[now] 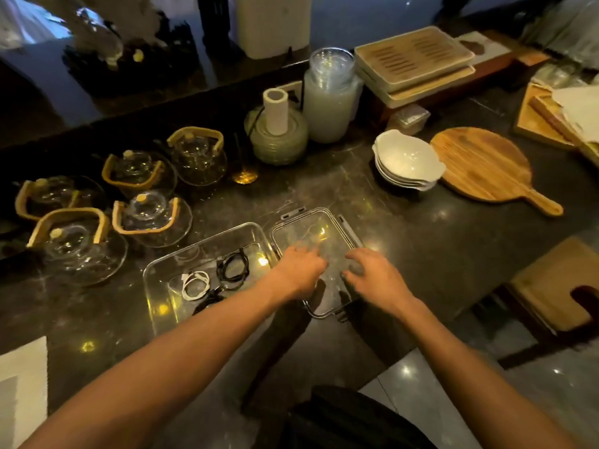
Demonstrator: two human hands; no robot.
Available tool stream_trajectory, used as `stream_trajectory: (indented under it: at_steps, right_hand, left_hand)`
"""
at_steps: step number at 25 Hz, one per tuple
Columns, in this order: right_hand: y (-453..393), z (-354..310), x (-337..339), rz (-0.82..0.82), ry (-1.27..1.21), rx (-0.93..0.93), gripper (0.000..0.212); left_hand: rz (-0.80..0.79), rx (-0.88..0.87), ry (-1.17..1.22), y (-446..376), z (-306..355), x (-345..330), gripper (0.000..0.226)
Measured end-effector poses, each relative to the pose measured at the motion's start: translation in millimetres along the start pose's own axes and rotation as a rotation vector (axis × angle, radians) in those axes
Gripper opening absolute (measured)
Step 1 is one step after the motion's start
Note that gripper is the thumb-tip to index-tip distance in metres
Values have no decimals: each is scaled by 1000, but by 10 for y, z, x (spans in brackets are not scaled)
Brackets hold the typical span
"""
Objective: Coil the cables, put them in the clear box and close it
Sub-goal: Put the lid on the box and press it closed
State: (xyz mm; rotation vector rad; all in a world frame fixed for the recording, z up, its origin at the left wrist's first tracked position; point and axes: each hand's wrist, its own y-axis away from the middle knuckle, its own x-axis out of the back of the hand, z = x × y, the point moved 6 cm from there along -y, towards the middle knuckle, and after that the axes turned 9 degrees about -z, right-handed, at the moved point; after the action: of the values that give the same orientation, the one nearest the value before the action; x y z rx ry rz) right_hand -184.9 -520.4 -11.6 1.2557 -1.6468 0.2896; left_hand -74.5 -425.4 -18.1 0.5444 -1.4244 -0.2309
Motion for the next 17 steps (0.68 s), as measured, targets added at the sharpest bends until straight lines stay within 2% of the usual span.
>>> stream_trajectory:
  at_steps: [4, 7, 9, 14, 17]
  right_hand:
    - [207, 181, -445, -134, 91, 56, 54]
    - [258, 217, -621, -151, 201, 88, 52]
    - [289, 257, -711, -160, 224, 87, 60]
    - [300, 337, -778, -146, 234, 115, 71]
    - [323, 422, -814, -134, 233, 103, 78]
  left_hand:
    - [-224, 79, -200, -88, 176, -279, 44]
    - [-262, 129, -231, -128, 203, -378, 48]
    - [-290, 148, -259, -146, 214, -428, 49]
    - [-217, 94, -287, -108, 194, -429, 30]
    - [-136, 1, -196, -60, 189, -363, 18]
